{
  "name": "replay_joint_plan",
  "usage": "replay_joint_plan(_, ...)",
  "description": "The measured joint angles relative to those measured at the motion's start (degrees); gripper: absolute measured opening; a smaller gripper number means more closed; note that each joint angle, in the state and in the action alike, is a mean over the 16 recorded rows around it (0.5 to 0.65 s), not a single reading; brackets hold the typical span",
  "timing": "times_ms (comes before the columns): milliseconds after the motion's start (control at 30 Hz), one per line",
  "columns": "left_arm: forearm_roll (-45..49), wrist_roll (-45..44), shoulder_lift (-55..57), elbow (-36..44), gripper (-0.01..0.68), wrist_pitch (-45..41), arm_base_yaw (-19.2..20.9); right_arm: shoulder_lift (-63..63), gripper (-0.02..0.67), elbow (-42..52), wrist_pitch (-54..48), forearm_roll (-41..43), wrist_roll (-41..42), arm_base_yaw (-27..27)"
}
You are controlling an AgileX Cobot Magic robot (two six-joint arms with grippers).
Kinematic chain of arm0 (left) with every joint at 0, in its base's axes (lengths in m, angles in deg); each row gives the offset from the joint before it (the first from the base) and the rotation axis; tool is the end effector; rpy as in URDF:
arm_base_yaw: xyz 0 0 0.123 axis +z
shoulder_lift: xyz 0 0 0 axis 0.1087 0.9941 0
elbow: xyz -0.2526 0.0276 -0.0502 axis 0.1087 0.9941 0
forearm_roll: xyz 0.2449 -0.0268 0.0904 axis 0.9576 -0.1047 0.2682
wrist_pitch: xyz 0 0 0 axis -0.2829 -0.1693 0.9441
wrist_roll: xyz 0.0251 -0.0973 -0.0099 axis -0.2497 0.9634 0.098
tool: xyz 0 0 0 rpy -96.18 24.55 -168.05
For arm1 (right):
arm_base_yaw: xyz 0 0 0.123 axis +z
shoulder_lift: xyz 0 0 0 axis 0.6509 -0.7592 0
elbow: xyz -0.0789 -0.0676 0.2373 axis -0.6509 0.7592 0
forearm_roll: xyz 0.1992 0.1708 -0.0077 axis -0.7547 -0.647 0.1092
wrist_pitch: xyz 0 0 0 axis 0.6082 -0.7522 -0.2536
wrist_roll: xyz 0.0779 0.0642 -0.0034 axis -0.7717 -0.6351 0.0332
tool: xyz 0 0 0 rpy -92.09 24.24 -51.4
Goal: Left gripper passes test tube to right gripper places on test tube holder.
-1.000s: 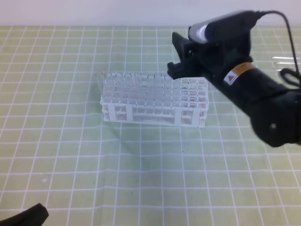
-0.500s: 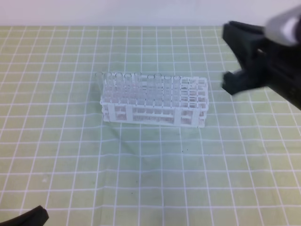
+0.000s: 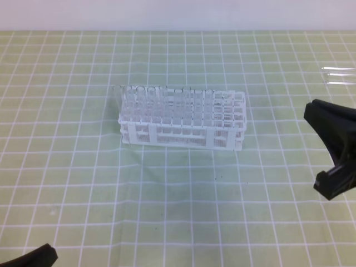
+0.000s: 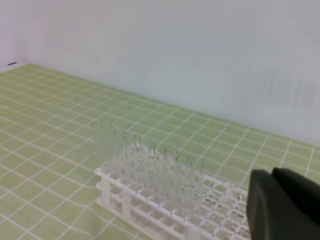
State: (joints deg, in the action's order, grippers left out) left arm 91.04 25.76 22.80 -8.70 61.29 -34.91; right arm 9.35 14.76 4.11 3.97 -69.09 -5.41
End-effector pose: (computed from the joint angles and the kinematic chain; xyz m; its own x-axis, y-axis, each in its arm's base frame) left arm 0.0831 -0.0674 0.1874 -0.1921 0.0015 -0.9814 0.6090 0.7843 -0.1180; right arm 0.1815 0.1247 0.3022 -0.0392 -0.0418 -0.9984 -0.5537 0.8326 -0.0131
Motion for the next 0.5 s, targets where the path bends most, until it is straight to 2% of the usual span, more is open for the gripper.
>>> replay_joint_plan(267,0.03,0.0,0.08,0.18,-0.002,0.02,0.02,2.01,-0.013,2.72,2.08,-0.35,1.69,-0.46)
replay_joint_plan(500,0.02,0.01,0.06,0.12,-0.002,0.0,0.01,8.13,-0.013,7.88,4.06,-1.78,3.87,-4.16)
